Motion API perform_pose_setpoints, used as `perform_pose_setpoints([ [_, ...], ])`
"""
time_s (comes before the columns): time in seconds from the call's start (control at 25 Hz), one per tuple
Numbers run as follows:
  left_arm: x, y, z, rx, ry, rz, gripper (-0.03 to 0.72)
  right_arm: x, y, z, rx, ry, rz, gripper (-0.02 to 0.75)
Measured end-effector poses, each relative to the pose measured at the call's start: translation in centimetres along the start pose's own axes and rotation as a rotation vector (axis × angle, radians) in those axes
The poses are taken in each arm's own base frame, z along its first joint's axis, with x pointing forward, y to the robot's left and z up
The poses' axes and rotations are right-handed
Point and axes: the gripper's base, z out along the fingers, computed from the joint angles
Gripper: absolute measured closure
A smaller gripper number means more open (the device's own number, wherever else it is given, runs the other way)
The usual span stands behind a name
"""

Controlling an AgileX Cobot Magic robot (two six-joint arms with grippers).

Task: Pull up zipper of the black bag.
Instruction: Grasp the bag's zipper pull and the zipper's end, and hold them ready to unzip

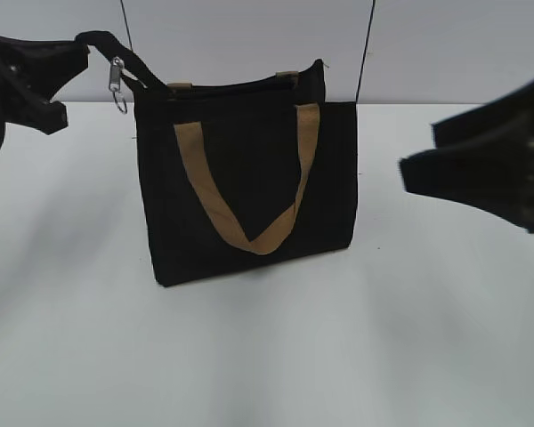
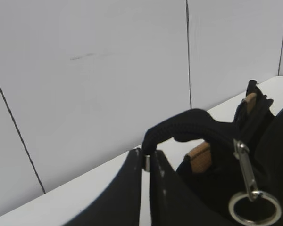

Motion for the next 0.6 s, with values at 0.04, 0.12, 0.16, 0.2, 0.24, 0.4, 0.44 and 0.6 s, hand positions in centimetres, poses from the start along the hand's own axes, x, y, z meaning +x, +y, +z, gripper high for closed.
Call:
perform_pose_setpoints([
  [0.04, 0.1, 0.0, 0.0, -0.003, 0.008, 0.000, 0.686, -0.6, -0.1, 1.1, -0.025, -0.004, -0.012, 0.310],
  [0.12, 0.1, 0.0, 0.0, -0.005, 0.015, 0.000, 0.686, -1.9, 0.2, 3.4, -0.079, -0.013, -0.054, 0.310],
  [0.16, 0.1, 0.0, 0.0, -0.005, 0.015, -0.001, 0.686, -2.3, 0.2, 4.8, -0.102, -0.008, -0.067, 0.310],
  [0.2, 0.1, 0.0, 0.0, -0.005, 0.016, -0.001, 0.686, -2.8, 0.4, 6.1, -0.131, -0.003, -0.083, 0.310],
  [0.24, 0.2, 0.1, 0.0, -0.006, 0.017, -0.001, 0.686, -3.4, 0.6, 7.3, -0.157, -0.001, -0.111, 0.310],
  [0.4, 0.2, 0.1, 0.0, -0.006, 0.017, -0.019, 0.686, -4.8, 1.1, 12.6, -0.241, 0.023, -0.170, 0.310],
  [0.44, 0.2, 0.1, 0.0, -0.006, 0.017, -0.024, 0.686, -4.9, 1.2, 13.8, -0.255, 0.032, -0.181, 0.310],
  [0.6, 0.2, 0.1, 0.0, -0.006, 0.017, -0.029, 0.686, -6.1, 1.7, 17.7, -0.300, 0.028, -0.205, 0.310],
])
